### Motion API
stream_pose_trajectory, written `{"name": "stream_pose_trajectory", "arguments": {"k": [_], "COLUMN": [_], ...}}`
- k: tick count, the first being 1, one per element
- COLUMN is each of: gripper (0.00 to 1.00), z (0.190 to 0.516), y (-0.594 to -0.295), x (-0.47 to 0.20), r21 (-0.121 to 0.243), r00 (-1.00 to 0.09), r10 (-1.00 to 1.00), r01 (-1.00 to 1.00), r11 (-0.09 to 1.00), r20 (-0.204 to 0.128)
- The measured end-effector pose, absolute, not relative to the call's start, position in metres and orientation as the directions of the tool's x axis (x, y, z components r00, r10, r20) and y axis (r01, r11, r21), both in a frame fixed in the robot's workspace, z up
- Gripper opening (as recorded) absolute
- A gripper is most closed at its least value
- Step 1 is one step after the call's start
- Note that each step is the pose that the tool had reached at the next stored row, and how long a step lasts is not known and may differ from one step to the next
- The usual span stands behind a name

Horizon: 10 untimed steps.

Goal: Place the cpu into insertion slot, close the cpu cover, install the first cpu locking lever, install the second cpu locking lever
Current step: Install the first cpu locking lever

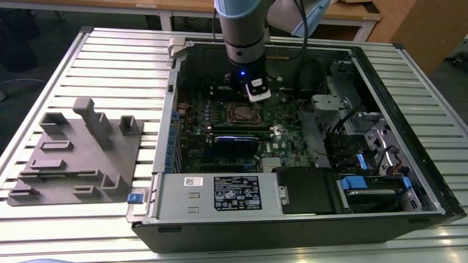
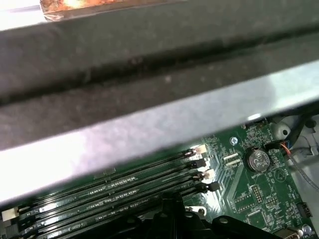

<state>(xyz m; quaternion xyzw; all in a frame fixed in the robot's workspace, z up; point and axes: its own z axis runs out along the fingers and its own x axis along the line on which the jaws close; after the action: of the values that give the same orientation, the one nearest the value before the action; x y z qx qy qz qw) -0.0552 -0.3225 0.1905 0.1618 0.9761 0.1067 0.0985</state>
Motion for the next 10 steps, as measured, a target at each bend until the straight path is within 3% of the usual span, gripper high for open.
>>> {"name": "stream_pose_trajectory", "arguments": {"k": [5, 10], "gripper": [0.11, 0.11], "z": [0.1905, 0.1919], "y": [-0.3225, -0.3223], "x": [-0.0553, -0.0552], "r21": [0.282, 0.291], "r00": [-0.928, -0.928], "r10": [0.344, 0.345], "r01": [0.295, 0.295], "r11": [0.913, 0.910], "r20": [-0.142, -0.139]}}
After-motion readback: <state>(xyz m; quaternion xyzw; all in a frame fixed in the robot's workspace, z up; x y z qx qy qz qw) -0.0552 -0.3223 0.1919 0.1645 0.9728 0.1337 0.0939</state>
